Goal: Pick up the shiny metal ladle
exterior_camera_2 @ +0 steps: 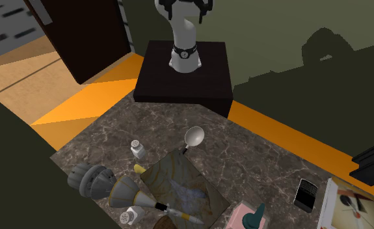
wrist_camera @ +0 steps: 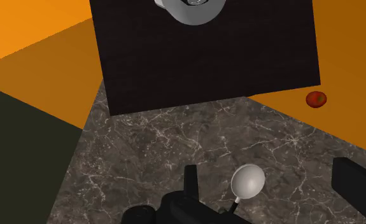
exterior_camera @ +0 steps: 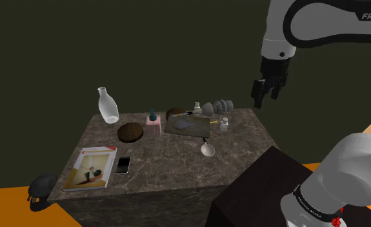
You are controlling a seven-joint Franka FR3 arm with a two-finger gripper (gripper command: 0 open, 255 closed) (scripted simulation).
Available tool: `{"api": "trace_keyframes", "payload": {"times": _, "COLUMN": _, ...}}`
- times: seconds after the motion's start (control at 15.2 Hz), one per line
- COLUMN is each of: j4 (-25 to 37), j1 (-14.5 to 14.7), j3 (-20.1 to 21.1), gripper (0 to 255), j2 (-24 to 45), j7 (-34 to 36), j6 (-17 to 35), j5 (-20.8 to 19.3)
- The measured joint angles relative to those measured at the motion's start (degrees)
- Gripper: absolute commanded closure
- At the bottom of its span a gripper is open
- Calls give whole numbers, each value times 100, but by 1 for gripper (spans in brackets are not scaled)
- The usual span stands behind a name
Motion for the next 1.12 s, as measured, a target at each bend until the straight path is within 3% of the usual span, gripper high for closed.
{"api": "trace_keyframes", "payload": {"times": 0.13, "j4": -48, "j1": -17, "j3": -4, "gripper": 0, "j2": 57, "j7": 20, "j6": 101, "j5": -3}}
{"api": "trace_keyframes", "payload": {"times": 0.53, "j4": -516, "j1": -119, "j3": 133, "gripper": 0, "j2": 725, "j7": 457, "j6": 1242, "j5": 117}}
{"api": "trace_keyframes", "payload": {"times": 1.12, "j4": -619, "j1": -265, "j3": 387, "gripper": 0, "j2": 2447, "j7": 1240, "j6": 3093, "j5": 230}}
